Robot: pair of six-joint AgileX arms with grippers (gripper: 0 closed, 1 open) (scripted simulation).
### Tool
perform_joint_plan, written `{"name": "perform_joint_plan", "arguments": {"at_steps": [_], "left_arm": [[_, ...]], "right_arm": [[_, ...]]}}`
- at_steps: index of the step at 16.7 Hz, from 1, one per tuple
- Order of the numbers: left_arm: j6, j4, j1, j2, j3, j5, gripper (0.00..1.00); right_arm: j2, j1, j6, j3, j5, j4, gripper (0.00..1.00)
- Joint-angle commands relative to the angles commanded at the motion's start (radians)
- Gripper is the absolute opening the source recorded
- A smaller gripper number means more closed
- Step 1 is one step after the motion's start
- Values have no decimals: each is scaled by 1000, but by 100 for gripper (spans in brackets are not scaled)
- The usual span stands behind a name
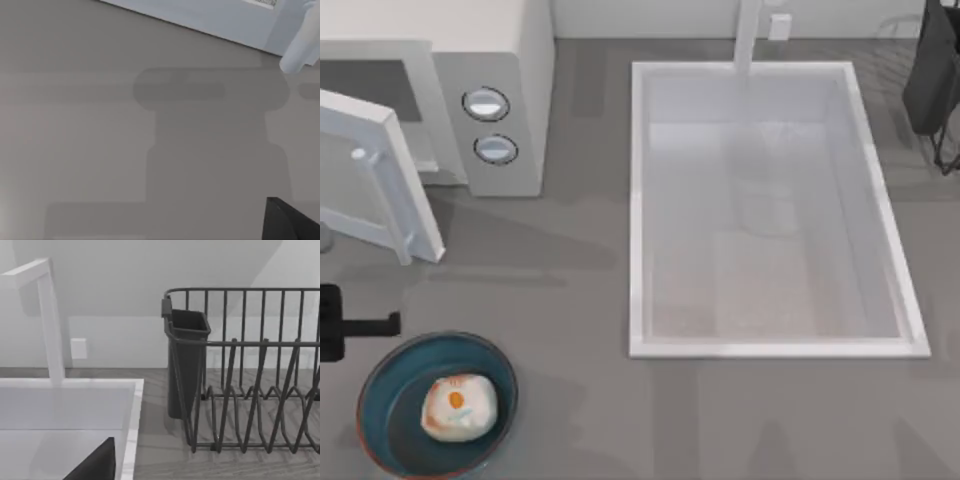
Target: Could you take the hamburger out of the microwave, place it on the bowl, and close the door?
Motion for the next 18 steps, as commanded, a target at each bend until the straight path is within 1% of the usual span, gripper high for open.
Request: {"name": "perform_joint_plan", "arguments": {"at_steps": [3,8,10,18], "left_arm": [[0,44,-2,104,65,-1,0],[-1,153,-8,389,217,-3,0],[-1,187,-10,464,264,-3,0],[-1,202,-8,509,300,-4,0]], "right_arm": [[0,0,0,0,0,0,100],[0,0,0,0,0,0,100],[0,0,0,0,0,0,100],[0,0,0,0,0,0,100]]}}
